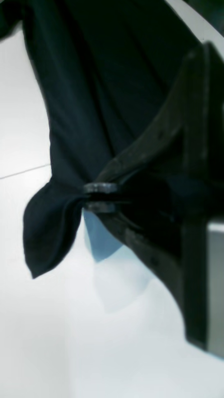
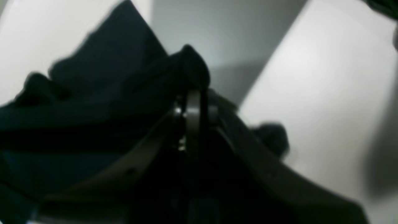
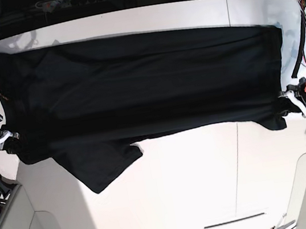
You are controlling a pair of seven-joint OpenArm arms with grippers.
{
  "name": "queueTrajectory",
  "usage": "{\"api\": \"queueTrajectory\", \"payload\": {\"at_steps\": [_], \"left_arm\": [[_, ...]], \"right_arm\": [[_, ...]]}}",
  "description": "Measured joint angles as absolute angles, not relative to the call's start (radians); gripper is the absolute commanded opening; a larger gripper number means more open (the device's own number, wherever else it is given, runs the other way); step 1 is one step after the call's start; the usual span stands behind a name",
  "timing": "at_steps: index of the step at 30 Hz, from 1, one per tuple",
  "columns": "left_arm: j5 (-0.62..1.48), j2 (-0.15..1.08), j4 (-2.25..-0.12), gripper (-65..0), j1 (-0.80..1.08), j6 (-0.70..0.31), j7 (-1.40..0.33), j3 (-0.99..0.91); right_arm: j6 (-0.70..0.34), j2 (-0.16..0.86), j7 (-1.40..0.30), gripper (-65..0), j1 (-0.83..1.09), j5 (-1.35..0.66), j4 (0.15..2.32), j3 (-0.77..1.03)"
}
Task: Fold the T-shirt properly
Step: 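Fold the hem over toward the collar with both grippers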
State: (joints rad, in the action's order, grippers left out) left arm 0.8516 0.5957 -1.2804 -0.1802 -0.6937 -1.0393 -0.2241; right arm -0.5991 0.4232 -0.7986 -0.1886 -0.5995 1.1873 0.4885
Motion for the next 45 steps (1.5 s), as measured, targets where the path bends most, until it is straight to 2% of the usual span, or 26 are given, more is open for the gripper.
{"api": "queueTrajectory", "payload": {"at_steps": [11, 12, 15, 17, 27, 32, 37, 42, 45], "left_arm": [[0.85, 0.582, -1.307, -65.0, 0.006, -0.697, -0.975, -0.223], [0.847, 0.577, -1.307, -65.0, 0.006, -0.696, -0.975, -0.223], [0.844, 0.565, -1.307, -65.0, 0.005, -0.696, -0.975, -0.223], [0.842, 0.555, -1.307, -65.0, 0.005, -0.696, -0.975, -0.224], [0.82, 0.54, -1.307, -65.0, 0.005, -0.694, -0.971, -0.224], [0.804, 0.54, -1.307, -65.0, 0.005, -0.694, -0.959, -0.224], [0.803, 0.54, -1.307, -65.0, 0.005, -0.694, -0.956, -0.224], [0.802, 0.54, -1.307, -65.0, 0.005, -0.694, -0.953, -0.224], [0.802, 0.54, -1.307, -65.0, 0.005, -0.694, -0.953, -0.224]], "right_arm": [[-0.58, 0.413, -0.776, -65.0, -0.003, -0.599, 1.222, 0.532], [-0.578, 0.406, -0.752, -62.8, 0.009, -0.578, 1.222, 0.532], [-0.576, 0.386, -0.692, -44.9, 0.028, -0.559, 1.222, 0.533], [-0.577, 0.384, -0.689, -40.3, 0.028, -0.561, 1.222, 0.533], [-0.565, 0.368, -0.723, -40.4, -0.085, -0.638, 1.254, 0.677], [-0.564, 0.345, -0.721, -40.4, -0.137, -0.624, 1.254, 0.688], [-0.569, 0.327, -0.596, -39.8, -0.199, -0.473, 1.211, 0.602], [-0.559, 0.321, -0.521, -25.7, -0.29, -0.387, 1.026, 0.451], [-0.557, 0.318, -0.485, -25.1, -0.344, -0.389, 0.916, 0.375]]}}
